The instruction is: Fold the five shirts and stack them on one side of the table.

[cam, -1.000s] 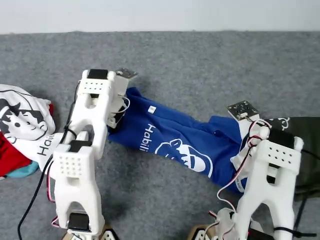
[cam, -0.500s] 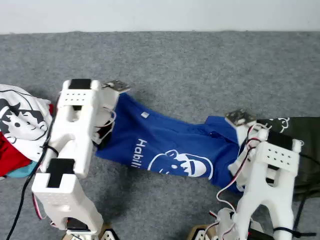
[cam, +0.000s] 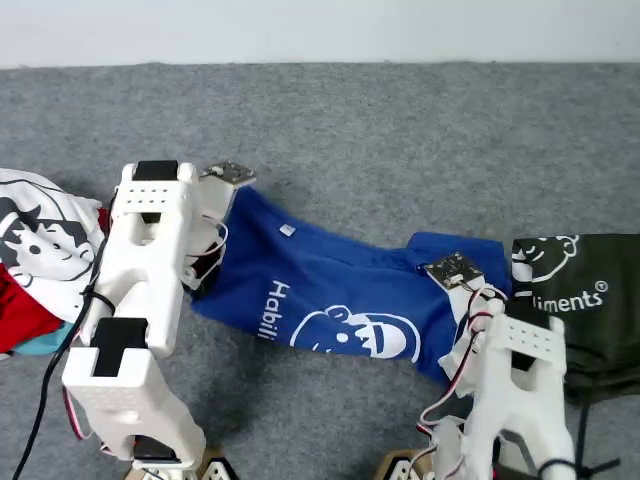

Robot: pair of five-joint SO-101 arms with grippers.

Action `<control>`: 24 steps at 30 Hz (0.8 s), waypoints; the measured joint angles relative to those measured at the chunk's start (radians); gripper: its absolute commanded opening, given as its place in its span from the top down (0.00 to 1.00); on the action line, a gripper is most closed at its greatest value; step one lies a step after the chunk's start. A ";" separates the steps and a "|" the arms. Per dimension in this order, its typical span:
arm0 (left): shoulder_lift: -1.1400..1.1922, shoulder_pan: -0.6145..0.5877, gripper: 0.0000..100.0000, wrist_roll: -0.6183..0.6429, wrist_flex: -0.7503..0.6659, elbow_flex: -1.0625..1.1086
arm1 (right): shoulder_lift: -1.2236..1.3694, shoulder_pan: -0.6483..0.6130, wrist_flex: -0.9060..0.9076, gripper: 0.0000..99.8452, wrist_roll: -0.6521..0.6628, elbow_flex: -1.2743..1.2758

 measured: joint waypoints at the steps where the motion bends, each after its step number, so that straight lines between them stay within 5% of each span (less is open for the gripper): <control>1: -0.002 0.000 0.99 0.000 0.000 0.020 | 0.000 0.000 -0.003 1.00 0.000 0.011; 11: -0.002 -0.031 0.99 0.000 -0.046 0.230 | 0.000 0.012 -0.003 0.99 0.003 0.048; 24: -0.002 -0.189 0.99 -0.106 -0.109 0.230 | 0.014 0.247 0.006 0.99 0.238 0.040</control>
